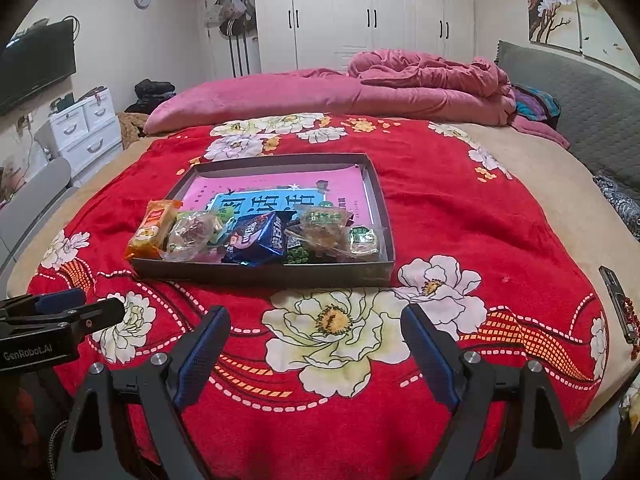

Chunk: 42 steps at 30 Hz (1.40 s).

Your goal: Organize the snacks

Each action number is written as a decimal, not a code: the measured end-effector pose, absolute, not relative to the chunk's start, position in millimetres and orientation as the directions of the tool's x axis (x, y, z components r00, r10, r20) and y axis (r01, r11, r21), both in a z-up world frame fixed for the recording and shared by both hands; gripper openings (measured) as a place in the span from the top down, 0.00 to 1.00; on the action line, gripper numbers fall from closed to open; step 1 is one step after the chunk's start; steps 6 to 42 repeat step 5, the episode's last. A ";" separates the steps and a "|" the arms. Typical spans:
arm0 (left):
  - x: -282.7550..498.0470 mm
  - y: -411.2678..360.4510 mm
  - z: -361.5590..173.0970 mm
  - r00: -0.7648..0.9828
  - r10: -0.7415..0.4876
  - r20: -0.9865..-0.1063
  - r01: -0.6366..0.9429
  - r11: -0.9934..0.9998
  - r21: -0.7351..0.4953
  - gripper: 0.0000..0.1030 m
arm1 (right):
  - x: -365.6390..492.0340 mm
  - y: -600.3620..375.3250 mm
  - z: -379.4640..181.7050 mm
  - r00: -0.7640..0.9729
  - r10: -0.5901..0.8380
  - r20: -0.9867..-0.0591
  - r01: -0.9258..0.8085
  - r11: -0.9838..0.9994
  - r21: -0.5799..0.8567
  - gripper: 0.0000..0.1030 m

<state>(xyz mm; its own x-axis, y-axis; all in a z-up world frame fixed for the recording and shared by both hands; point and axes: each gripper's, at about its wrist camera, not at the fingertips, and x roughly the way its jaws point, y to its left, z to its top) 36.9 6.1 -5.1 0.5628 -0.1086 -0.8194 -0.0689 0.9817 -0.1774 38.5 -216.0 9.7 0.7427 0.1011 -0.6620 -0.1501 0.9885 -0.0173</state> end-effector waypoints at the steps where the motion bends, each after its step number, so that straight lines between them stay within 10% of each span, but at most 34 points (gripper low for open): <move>1: 38.6 8.5 -6.8 0.558 -0.115 -0.822 -0.075 0.979 -0.188 0.25 | 40.0 -218.4 9.4 0.746 0.099 -0.659 -0.146 0.989 -0.017 0.16; 42: 48.7 33.7 -12.8 0.557 -0.090 -0.825 -0.166 0.962 -0.217 0.25 | 53.8 -236.0 9.0 0.757 0.078 -0.649 -0.109 0.994 -0.007 0.16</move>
